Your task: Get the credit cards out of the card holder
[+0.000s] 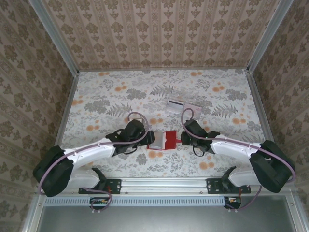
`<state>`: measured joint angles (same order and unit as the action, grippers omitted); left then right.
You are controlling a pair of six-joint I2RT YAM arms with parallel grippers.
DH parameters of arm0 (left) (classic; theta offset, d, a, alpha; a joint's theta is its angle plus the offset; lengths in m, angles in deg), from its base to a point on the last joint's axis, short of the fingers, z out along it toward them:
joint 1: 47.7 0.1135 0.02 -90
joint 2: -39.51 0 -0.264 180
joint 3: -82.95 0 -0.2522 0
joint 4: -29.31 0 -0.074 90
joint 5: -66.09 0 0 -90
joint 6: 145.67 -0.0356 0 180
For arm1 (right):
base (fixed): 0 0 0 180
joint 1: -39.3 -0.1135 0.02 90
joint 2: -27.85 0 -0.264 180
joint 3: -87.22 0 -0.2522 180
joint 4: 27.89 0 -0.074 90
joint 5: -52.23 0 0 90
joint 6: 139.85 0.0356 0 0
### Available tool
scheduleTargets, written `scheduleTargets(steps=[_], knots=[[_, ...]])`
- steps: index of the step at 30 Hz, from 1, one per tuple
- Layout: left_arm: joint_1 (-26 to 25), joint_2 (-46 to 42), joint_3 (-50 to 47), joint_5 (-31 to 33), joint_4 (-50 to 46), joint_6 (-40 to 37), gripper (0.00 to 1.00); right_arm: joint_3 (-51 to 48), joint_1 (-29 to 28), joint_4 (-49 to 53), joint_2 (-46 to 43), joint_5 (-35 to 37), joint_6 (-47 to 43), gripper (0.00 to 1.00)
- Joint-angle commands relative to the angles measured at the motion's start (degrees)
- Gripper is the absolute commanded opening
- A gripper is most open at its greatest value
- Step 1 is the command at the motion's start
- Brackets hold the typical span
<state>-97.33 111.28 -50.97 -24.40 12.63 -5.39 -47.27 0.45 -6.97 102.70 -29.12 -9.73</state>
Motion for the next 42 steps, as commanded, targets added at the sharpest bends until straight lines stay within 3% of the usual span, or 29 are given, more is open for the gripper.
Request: scheduleTargets(steps=[1,3,6,20,22,28,31,42], knots=[[-1.44,1.54,2.16,-0.8,2.33,-0.67,0.57,0.4,-0.47,2.96,-3.08,1.66,-1.14,0.3],[-2.29,3.0,3.19,-0.75,2.57,-0.95,0.56,1.04,-1.02,3.84,-4.34,1.55,-1.67,0.44],[-2.97,5.22,4.37,-0.82,2.77,-1.06,0.56,2.37,-2.22,4.84,-5.18,0.76,-2.72,0.53],[-3.42,6.69,4.82,-0.26,2.31,-1.24,0.56,9.33,-4.95,3.45,1.54,-4.08,-3.63,0.62],[-3.45,6.64,4.86,-0.18,2.16,-1.24,0.56,10.88,-5.46,4.75,3.87,-3.32,-3.82,0.59],[-3.37,6.62,4.61,-0.12,1.7,-1.29,0.56,10.41,-5.55,6.08,6.63,0.02,-3.46,0.31],[-3.36,7.02,4.58,-0.21,1.83,-1.24,0.56,9.7,-5.58,6.45,6.8,0.84,-3.47,0.24],[-3.28,10.55,5.25,0.05,0.84,0.12,0.55,8.35,-5.56,4.72,8.03,0.39,-3.03,0.13]])
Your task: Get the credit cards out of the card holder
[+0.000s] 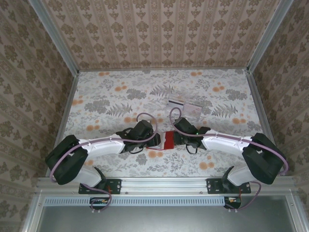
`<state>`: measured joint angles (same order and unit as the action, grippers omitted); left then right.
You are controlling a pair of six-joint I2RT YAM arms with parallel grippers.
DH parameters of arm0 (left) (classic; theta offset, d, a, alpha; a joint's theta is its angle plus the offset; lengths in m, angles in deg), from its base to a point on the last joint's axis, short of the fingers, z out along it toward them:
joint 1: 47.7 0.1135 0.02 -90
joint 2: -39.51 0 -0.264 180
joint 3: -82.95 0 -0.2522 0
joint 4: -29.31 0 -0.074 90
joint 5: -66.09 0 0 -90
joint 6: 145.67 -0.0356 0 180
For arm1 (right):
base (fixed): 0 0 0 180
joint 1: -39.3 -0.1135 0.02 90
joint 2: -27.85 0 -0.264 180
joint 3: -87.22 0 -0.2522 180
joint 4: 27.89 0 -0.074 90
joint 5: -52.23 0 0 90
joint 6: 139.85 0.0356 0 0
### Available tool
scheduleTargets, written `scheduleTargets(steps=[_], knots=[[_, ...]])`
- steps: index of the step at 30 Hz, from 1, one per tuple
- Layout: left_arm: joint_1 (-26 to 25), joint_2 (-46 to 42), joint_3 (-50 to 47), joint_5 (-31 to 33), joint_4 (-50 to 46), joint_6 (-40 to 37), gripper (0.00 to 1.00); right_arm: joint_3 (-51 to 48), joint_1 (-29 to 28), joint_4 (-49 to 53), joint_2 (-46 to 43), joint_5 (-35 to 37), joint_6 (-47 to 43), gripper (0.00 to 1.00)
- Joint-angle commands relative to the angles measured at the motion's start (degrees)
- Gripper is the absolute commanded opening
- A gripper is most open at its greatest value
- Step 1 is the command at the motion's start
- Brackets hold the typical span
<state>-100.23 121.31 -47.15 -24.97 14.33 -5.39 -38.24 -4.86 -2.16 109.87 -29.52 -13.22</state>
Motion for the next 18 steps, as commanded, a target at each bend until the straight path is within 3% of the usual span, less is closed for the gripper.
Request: scheduleTargets(steps=[1,18], knots=[[-0.31,0.68,1.39,0.35,-0.64,0.05,0.55,-0.7,-0.25,-0.27,0.95,0.71,0.47,0.13],[-2.72,2.13,1.69,-6.0,11.07,-0.26,0.55,-1.75,-0.26,-2.14,1.74,0.45,1.6,0.15]])
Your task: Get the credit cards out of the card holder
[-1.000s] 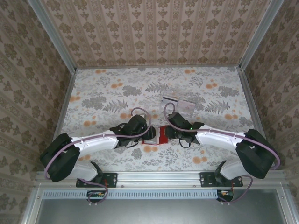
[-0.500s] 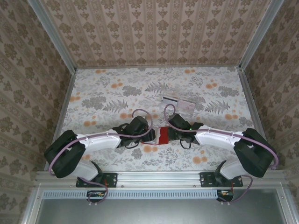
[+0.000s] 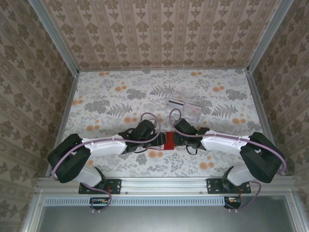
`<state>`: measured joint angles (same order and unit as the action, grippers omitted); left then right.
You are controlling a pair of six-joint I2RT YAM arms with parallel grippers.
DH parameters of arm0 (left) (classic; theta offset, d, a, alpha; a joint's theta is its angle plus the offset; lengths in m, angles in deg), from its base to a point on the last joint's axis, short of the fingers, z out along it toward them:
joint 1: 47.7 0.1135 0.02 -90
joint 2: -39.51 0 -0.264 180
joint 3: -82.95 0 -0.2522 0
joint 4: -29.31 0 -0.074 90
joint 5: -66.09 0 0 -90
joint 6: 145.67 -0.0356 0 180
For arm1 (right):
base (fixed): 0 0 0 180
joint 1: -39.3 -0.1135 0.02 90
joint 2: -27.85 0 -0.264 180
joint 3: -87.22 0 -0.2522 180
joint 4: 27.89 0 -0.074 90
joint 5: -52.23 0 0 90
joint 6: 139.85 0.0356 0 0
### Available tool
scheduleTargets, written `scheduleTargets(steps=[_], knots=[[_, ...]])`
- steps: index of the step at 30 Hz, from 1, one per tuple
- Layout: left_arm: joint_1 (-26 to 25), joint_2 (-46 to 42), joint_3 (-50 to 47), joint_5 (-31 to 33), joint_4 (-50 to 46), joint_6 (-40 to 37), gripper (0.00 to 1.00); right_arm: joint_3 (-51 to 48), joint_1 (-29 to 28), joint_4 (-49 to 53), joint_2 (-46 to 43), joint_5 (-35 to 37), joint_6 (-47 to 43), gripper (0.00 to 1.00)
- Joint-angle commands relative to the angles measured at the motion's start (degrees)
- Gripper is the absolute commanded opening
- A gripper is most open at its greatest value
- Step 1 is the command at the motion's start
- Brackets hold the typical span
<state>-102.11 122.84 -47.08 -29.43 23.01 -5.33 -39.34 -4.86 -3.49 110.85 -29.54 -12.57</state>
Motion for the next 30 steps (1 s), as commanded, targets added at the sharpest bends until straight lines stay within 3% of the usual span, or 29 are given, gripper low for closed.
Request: scheduleTargets(steps=[1,6,17,30], knots=[[-0.91,1.15,1.96,-1.87,2.71,-0.34,0.54,-0.78,-0.15,-0.79,0.66,0.47,1.11,0.17],[-2.56,3.63,3.66,-2.74,4.77,-0.37,0.54,-3.28,1.06,-0.37,-2.93,3.47,4.04,0.27],[-6.1,11.95,9.1,-4.73,6.79,0.16,0.52,-9.27,5.01,1.27,-18.77,3.34,4.61,0.34],[-6.12,8.41,5.01,-2.46,7.19,0.82,0.48,-6.41,4.96,-5.28,-10.82,-3.97,4.38,0.39]])
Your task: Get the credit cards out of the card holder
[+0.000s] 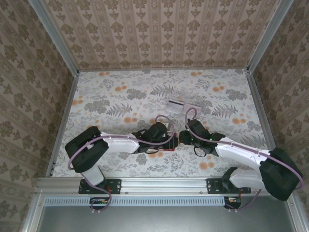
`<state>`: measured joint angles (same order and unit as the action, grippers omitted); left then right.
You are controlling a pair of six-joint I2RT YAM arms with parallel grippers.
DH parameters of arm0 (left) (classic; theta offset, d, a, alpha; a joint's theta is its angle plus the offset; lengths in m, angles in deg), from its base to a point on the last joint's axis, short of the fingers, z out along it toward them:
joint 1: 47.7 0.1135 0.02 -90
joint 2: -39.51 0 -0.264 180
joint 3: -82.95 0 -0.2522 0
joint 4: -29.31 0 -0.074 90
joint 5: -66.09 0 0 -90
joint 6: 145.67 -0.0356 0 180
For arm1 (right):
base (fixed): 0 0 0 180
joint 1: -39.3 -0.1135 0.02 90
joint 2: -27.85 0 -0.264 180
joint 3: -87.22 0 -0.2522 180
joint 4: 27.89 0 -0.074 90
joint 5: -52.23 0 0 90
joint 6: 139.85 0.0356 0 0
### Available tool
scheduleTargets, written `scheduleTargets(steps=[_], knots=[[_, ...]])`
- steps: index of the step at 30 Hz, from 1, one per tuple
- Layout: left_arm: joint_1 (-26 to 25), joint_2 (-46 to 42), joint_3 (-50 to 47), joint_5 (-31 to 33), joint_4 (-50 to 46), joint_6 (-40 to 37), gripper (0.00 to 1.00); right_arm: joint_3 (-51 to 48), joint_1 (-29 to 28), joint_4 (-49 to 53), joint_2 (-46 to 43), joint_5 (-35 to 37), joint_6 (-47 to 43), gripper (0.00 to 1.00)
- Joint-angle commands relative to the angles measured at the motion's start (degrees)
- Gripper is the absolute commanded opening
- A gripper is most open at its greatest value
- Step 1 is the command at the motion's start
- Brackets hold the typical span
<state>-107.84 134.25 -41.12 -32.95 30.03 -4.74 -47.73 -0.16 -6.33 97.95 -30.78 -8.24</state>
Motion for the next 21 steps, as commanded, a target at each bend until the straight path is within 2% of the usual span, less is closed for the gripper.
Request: scheduleTargets(steps=[1,9,13,21], knots=[[-0.39,-3.54,-1.08,1.4,-0.14,0.01,0.48,2.26,0.26,-2.81,2.94,-3.1,0.18,0.39],[0.57,-7.91,-2.75,3.05,-2.36,-0.92,0.48,4.28,0.27,-4.66,10.57,-5.75,0.5,0.38],[1.91,-10.7,-4.13,3.74,-3.86,-1.41,0.49,4.51,0.26,-3.63,12.33,-4.56,0.06,0.28],[5.77,-16.0,-7.61,5.06,-7.49,-2.73,0.5,4.79,0.27,-3.29,14.54,-4.46,-0.65,0.24]])
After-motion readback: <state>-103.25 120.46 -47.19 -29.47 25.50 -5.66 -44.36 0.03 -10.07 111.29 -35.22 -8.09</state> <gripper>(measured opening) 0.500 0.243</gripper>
